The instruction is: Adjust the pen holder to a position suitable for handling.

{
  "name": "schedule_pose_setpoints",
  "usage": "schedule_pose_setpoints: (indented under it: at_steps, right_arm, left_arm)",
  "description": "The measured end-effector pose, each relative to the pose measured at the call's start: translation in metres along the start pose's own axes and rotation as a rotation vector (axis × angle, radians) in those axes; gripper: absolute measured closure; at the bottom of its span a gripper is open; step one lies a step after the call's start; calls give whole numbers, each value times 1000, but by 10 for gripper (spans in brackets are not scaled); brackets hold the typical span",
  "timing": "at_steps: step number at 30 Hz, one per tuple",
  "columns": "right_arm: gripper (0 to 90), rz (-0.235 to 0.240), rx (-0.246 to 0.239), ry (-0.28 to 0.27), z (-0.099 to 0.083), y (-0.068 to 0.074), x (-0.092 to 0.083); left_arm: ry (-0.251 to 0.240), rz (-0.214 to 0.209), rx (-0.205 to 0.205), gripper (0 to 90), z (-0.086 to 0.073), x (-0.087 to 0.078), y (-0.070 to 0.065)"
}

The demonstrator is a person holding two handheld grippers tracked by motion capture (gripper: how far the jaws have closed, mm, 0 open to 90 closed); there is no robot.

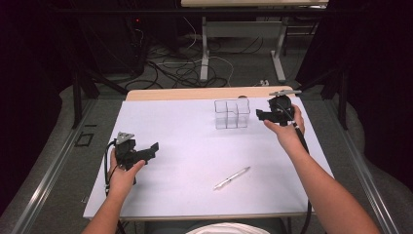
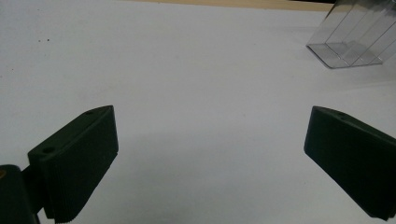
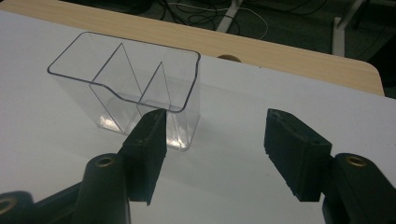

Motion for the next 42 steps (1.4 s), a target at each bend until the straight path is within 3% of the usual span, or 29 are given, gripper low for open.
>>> schedule_pose_setpoints:
  at_steps: [15, 20, 42]
  right_arm:
    - [442, 14, 15, 45, 19, 8, 19]
    - [500, 14, 24, 67, 19, 10, 29]
    - [629, 5, 95, 72, 14, 5, 61]
  left_arm:
    - [1, 1, -3, 39, 0, 0, 1]
    - [2, 1, -3, 41, 0, 0, 1]
    - [13, -2, -14, 47, -2, 3, 2]
Point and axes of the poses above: each handheld gripper's, and its own axes: x roughly forward along the jaws, z roughly out of its top, y roughly to its left, the point moved 5 cm from there along x, roughly forward along the jaws
